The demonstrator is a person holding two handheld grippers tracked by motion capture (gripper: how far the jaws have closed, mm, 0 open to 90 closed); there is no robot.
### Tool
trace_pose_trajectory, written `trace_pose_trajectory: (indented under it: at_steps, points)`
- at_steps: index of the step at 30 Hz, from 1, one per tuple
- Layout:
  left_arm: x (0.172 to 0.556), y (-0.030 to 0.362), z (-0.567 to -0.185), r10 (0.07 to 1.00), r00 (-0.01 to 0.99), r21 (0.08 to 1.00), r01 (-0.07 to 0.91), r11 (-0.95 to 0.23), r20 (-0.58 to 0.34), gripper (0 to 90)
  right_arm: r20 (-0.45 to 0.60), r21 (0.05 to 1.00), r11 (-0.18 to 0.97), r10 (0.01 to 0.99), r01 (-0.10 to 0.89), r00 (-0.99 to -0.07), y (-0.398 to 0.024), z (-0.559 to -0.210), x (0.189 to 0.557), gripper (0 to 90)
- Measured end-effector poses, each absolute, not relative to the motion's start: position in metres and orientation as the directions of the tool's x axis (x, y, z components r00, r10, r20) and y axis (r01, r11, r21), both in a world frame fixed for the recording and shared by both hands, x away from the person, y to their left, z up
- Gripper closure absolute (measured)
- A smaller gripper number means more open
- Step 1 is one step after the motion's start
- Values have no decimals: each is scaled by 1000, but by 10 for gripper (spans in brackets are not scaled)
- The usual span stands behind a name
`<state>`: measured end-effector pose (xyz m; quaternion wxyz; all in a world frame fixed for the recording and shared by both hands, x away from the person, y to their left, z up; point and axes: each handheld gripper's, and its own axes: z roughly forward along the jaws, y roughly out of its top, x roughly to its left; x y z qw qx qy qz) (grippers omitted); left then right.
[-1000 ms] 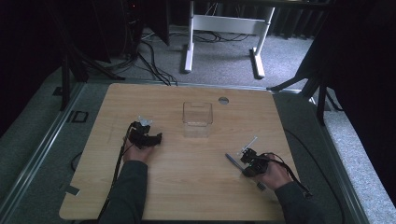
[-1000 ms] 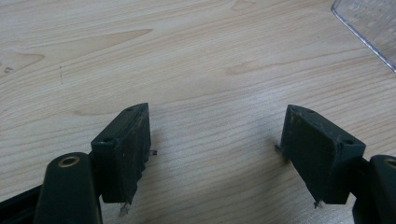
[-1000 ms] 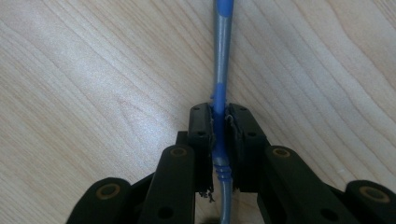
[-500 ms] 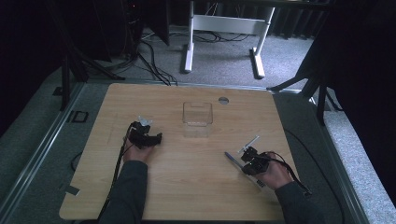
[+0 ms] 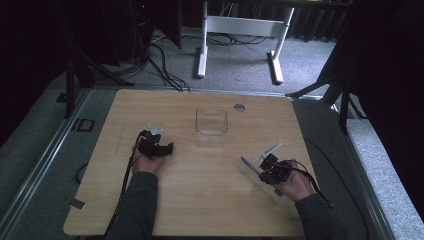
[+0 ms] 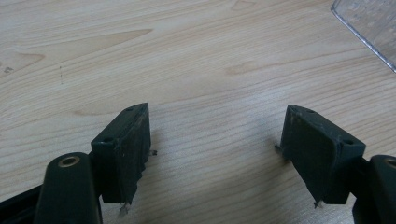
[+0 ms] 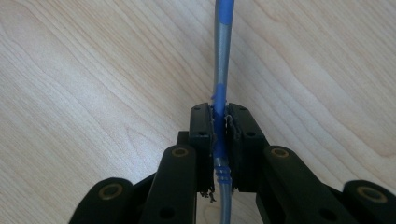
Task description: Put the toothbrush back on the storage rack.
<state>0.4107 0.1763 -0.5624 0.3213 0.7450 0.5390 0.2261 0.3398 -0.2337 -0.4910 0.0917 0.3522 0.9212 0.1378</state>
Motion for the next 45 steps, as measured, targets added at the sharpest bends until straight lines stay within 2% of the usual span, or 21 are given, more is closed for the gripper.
trace_pose_trajectory:
  at_steps: [13, 20, 22, 25, 30, 36, 45]
  points:
    - [411, 175, -562, 952, 304, 723, 660, -204, -9, 253, -74, 376, 701, 675, 606, -734, -234, -481, 342, 808]
    - [409, 176, -560, 958, 285, 719, 668, -189, -13, 343, -77, 412, 692, 674, 592, -735, -235, -474, 341, 808]
    - [408, 176, -559, 951, 310, 716, 666, -208, -12, 399, -78, 421, 687, 677, 592, -731, -235, -473, 341, 809]
    - [405, 175, -555, 944, 330, 728, 651, -214, -17, 418, -78, 445, 681, 676, 582, -732, -236, -470, 341, 808]
    - [398, 172, -541, 916, 395, 772, 604, -199, -73, 425, -80, 473, 677, 671, 565, -737, -235, -466, 341, 808]
    - [389, 165, -521, 864, 498, 820, 522, -236, -69, 425, -88, 484, 684, 659, 547, -747, -233, -462, 340, 809]
    - [377, 156, -506, 805, 590, 848, 454, -272, -58, 425, -96, 502, 697, 634, 513, -767, -228, -455, 340, 809]
